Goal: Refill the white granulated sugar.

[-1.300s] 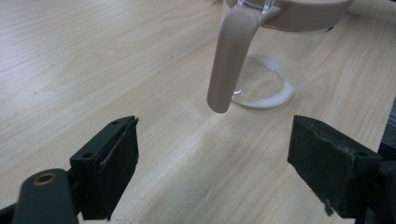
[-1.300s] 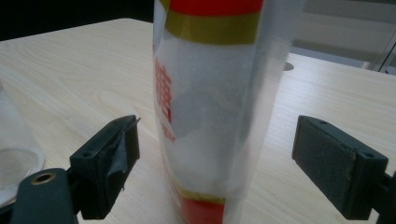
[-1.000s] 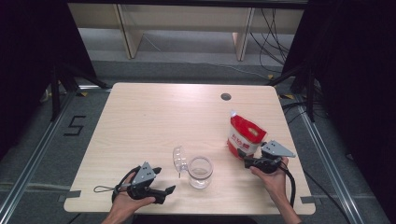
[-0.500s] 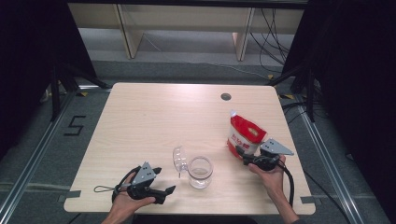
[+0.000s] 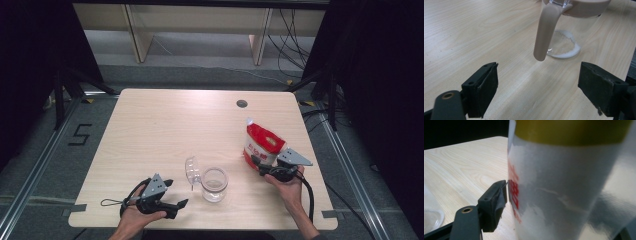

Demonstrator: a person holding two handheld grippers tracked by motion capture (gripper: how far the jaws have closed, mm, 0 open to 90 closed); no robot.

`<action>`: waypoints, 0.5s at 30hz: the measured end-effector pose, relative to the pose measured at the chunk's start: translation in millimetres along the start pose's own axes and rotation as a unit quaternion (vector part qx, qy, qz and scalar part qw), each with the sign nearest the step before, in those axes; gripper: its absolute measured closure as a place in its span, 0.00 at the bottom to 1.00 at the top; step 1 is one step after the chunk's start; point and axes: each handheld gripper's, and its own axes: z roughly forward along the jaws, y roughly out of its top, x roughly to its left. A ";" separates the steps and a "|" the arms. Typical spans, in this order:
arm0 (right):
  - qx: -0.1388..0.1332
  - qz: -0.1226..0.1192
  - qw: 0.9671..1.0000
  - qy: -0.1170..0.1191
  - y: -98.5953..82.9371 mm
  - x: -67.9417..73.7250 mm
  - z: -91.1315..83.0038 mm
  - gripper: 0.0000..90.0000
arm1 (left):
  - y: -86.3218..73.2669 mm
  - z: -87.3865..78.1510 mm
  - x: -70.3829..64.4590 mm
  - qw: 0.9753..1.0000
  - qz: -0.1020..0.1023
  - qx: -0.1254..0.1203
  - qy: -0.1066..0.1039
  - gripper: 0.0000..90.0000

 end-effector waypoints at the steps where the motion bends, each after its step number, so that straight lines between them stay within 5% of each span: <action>1: -0.002 0.001 1.000 0.002 -0.3 -0.3 0.7 0.32 | 0.0 -0.2 0.5 1.000 0.002 0.003 0.001 0.18; 15: -0.030 0.004 1.000 0.002 -2.1 -4.1 5.4 0.35 | -0.4 0.4 0.8 1.000 0.000 0.000 0.002 0.18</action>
